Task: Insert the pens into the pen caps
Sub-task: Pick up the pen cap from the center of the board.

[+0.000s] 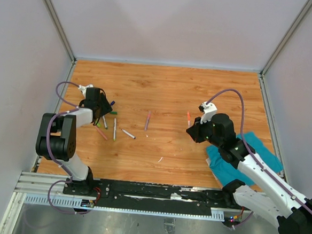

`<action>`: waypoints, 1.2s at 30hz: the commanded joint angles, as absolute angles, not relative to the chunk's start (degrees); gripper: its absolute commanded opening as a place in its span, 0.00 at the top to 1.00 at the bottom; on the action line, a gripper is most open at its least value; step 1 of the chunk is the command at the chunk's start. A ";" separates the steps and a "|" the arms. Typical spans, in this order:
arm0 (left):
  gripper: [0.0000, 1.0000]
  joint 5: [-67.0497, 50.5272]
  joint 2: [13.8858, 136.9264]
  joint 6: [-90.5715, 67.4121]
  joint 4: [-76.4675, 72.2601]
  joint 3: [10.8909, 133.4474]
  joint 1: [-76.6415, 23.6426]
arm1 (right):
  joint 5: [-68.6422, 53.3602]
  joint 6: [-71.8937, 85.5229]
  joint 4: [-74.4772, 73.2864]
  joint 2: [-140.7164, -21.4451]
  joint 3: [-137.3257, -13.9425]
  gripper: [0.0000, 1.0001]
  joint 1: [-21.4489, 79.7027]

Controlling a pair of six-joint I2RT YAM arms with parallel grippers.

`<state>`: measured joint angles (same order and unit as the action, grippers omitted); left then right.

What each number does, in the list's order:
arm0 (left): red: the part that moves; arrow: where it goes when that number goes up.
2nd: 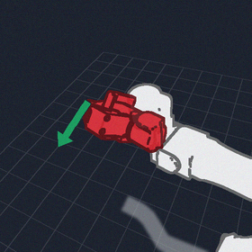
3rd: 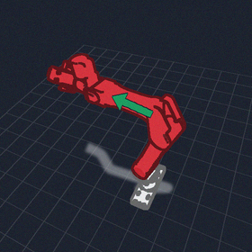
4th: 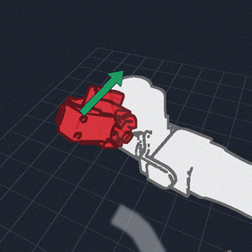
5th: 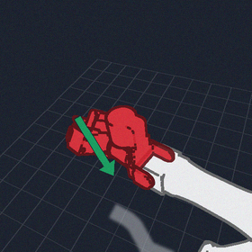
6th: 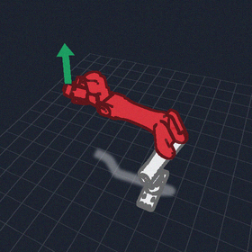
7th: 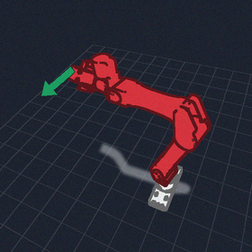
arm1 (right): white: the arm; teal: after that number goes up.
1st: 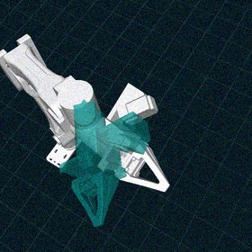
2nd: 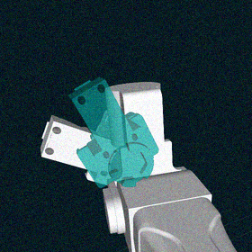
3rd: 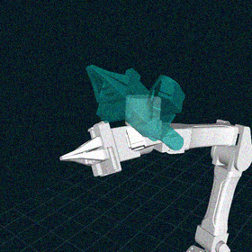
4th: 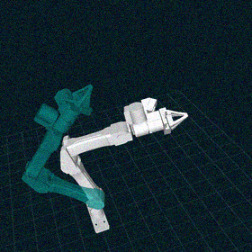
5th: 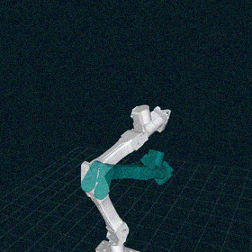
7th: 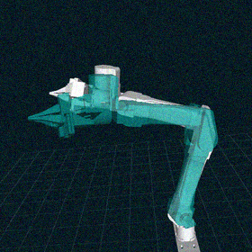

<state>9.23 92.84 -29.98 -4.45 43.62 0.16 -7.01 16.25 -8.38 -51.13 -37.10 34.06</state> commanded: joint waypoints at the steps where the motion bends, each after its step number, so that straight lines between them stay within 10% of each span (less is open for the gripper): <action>1: 0.34 7.19 92.80 -27.81 -5.40 44.01 0.55 | -7.26 15.88 -8.26 -51.32 -38.14 0.99 33.51; 36: 0.63 20.14 87.89 -30.19 2.13 43.07 0.61 | -7.09 16.32 -9.32 -51.77 -38.03 0.99 33.40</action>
<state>19.03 86.96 -30.02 2.37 41.45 0.21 -7.03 16.27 -8.49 -51.83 -37.10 34.06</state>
